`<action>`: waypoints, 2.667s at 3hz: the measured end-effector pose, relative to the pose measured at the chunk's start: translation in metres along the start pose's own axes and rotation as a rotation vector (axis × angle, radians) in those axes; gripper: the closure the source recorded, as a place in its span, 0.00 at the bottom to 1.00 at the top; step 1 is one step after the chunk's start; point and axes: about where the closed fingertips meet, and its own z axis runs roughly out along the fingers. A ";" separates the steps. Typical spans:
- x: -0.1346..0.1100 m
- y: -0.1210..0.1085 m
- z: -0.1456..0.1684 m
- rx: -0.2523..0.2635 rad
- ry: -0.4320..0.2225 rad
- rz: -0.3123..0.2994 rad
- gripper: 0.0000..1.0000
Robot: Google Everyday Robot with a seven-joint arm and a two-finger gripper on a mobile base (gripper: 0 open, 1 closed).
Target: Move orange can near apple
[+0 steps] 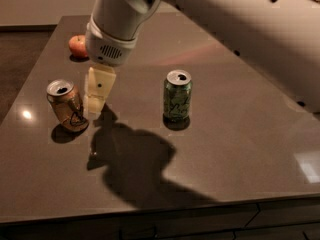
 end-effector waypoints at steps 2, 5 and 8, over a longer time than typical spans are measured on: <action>-0.034 0.021 0.039 -0.088 0.010 -0.069 0.00; -0.050 0.020 0.063 -0.129 0.044 -0.093 0.40; -0.024 -0.045 0.036 -0.071 0.030 0.017 1.00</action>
Offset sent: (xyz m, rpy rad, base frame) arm -0.0326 0.0702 -0.0355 -0.0544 0.0689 0.1482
